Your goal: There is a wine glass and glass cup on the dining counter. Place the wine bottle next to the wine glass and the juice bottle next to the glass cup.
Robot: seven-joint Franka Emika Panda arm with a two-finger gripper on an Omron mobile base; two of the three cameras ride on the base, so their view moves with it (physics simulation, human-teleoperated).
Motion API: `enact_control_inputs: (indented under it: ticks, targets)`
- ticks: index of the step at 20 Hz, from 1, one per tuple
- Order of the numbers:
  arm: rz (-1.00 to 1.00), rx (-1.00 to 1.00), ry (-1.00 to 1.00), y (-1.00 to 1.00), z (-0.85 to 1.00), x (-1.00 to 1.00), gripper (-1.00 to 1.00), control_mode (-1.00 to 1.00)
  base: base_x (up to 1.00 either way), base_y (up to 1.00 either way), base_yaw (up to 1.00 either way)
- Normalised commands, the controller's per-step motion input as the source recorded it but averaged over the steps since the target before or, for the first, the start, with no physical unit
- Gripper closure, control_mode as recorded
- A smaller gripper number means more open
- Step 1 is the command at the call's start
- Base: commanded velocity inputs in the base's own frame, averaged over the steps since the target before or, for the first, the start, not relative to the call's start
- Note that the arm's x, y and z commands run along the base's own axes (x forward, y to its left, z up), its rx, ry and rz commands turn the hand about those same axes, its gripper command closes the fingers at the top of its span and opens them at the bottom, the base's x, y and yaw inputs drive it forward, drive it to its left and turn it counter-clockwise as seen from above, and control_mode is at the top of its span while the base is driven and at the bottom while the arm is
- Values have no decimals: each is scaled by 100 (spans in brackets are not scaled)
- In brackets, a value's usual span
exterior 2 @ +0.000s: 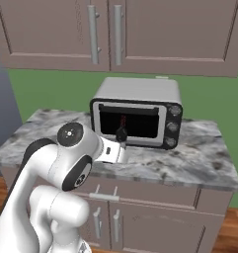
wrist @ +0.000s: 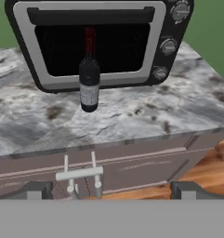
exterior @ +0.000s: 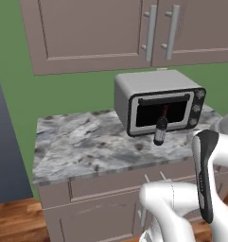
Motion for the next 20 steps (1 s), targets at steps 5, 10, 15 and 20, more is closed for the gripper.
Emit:
enact_control_inputs:
  ticks: [5,10,15,20]
  targets:
    - [0,0,0,0,0,0,-100,100,55,0,10]
    - [0,0,0,0,0,0,-100,100,32,0,8]
    - [0,0,0,0,0,0,-100,100,-7,-3,0]
    - [0,0,0,0,0,0,-100,100,-1,-2,0]
